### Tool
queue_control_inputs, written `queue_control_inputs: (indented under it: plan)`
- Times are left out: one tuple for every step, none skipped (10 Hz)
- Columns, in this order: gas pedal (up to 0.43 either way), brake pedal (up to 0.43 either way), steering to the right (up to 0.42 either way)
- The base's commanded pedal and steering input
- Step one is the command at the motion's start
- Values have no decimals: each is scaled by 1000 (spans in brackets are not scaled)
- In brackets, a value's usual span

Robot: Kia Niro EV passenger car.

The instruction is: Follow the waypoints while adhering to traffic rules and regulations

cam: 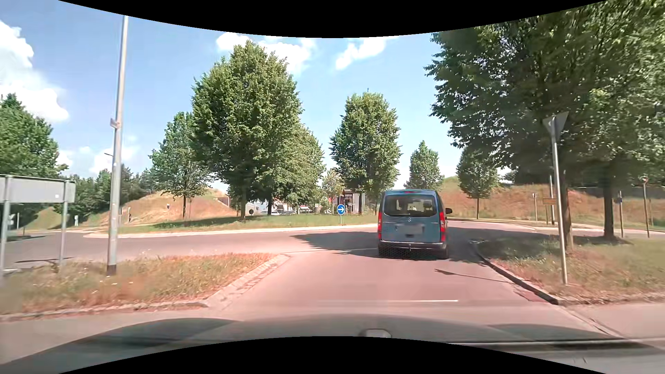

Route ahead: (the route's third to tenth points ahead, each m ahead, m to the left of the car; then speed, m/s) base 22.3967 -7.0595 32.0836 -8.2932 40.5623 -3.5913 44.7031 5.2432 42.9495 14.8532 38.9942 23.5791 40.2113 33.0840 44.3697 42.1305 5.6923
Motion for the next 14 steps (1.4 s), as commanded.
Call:
queue_control_inputs:
  plan:
    - [130,0,102]
    - [118,0,113]
    - [118,0,121]
    - [118,0,126]
    - [118,0,133]
    - [118,0,139]
    - [118,0,142]
    - [118,0,146]
    - [118,0,149]
    - [118,0,153]
    - [118,0,159]
    - [118,0,163]
    - [118,0,164]
    - [118,0,165]
